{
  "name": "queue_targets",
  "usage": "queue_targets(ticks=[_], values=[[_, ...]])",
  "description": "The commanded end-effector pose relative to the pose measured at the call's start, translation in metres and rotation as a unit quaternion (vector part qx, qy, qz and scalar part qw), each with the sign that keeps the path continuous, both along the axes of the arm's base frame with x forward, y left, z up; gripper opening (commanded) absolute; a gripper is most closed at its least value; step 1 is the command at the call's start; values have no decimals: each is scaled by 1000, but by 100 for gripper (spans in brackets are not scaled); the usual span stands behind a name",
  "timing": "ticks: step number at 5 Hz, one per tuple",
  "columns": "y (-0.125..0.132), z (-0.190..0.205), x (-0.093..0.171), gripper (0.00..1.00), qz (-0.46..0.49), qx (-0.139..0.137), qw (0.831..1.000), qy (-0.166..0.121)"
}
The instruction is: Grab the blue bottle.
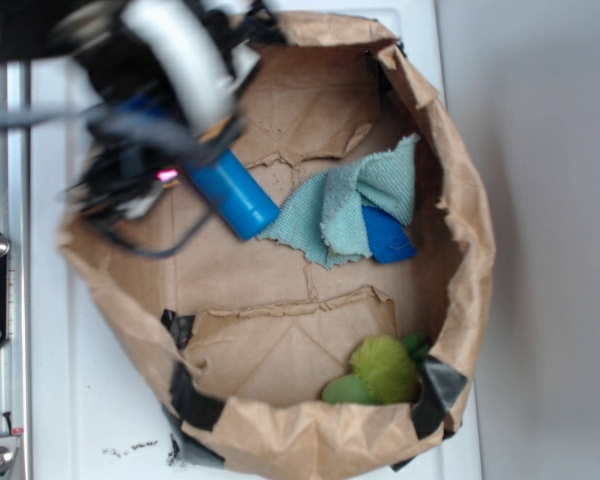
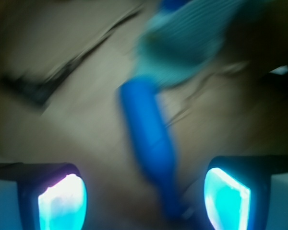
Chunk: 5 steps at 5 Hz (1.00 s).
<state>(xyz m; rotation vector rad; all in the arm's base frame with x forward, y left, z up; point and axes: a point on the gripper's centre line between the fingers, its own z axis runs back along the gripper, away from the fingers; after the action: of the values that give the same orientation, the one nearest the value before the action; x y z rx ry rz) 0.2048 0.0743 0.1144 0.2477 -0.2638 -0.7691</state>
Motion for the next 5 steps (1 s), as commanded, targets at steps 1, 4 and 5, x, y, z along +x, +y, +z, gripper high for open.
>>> queue_targets(ticks=[1, 4, 5], values=[[-3, -17, -7, 100, -14, 16, 1000, 3], [-9, 8, 35, 100, 6, -40, 999, 10], [-14, 32, 48, 100, 5, -73, 997, 10]])
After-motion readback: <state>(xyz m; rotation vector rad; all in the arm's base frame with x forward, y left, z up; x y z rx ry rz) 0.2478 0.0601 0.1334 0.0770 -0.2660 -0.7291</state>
